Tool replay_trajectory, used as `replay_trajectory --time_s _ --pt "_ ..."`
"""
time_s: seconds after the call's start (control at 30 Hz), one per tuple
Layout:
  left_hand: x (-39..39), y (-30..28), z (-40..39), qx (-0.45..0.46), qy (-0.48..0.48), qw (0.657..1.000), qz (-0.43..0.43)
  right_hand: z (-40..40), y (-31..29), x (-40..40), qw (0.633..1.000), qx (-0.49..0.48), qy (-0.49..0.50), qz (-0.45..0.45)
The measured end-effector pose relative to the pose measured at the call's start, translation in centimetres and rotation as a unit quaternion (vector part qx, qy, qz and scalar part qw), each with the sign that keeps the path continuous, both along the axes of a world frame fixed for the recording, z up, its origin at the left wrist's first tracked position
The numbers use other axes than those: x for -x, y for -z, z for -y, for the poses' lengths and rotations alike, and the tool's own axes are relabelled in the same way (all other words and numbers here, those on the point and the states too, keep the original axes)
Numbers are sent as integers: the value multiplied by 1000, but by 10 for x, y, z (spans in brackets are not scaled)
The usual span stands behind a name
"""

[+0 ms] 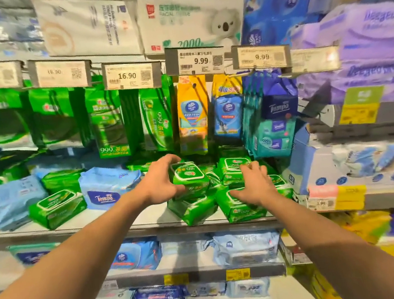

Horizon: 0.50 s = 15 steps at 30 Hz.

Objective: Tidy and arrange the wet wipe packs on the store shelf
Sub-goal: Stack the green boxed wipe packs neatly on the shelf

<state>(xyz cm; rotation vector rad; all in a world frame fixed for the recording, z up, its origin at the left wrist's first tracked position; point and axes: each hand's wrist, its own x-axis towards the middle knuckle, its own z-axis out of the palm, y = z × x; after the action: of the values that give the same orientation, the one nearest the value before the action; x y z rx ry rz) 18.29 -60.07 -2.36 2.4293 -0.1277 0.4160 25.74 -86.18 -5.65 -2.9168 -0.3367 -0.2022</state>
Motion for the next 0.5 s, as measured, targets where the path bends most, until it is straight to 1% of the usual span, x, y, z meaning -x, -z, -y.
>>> replay_trajectory --time_s 0.07,0.23,0.33,0.5 --pt "-2 5 -3 -8 3 1000 -11 -2 1 -3 1000 -1 8 -5" --pt "-5 18 -8 22 0 999 -34 -21 0 -12 998 -11 25 -52" --pt "-1 24 -13 29 -1 998 -56 -35 2 -15 996 -24 67 -54" --pt "2 27 -21 58 2 997 -56 -44 8 -22 993 -62 99 -2"
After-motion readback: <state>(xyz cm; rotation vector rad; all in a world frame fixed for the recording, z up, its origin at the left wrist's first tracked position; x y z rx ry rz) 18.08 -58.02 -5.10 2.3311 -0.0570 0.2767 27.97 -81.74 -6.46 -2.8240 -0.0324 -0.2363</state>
